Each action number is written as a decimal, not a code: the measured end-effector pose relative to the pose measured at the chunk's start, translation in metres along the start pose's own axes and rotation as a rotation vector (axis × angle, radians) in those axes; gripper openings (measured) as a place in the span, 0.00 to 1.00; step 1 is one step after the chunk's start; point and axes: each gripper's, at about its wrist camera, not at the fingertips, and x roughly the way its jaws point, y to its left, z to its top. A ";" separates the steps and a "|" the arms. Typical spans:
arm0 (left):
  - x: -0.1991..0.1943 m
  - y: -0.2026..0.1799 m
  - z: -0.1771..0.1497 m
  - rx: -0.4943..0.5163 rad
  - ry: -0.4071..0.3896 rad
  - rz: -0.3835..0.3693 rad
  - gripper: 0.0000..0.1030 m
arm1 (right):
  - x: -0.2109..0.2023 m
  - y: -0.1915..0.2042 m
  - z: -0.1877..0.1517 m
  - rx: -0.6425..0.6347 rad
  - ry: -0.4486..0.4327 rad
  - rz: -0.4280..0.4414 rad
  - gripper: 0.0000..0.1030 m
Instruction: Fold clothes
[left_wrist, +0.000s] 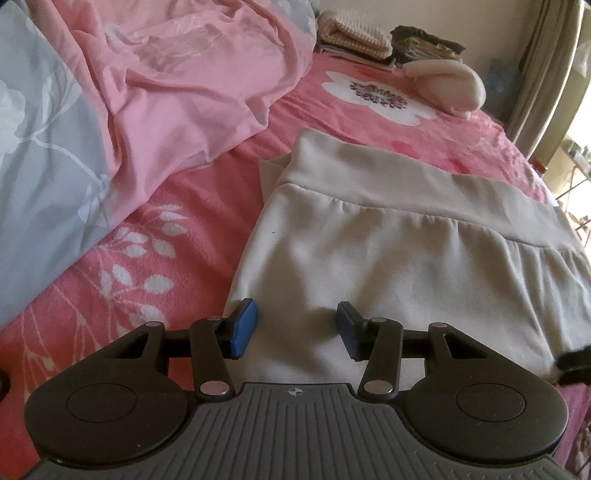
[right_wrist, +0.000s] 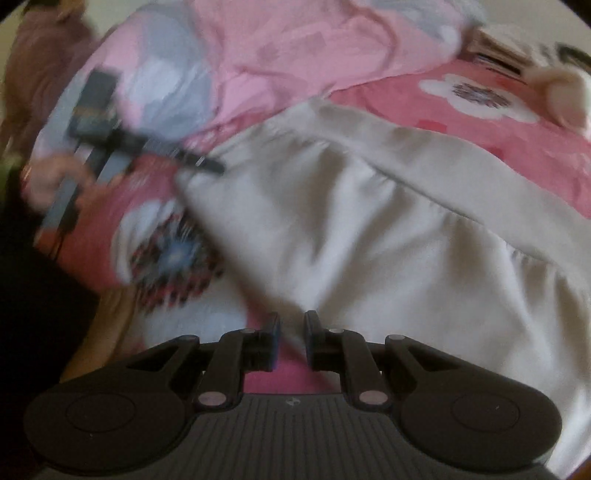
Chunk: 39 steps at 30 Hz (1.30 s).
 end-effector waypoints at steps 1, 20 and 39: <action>-0.003 -0.002 0.000 0.008 -0.012 0.007 0.47 | -0.003 0.003 0.003 -0.027 -0.001 -0.014 0.14; 0.021 -0.066 0.000 0.247 -0.075 -0.182 0.35 | 0.003 -0.047 -0.006 0.128 -0.153 -0.293 0.13; 0.019 -0.051 -0.004 0.158 -0.053 -0.119 0.36 | -0.033 -0.072 -0.046 0.264 -0.223 -0.446 0.13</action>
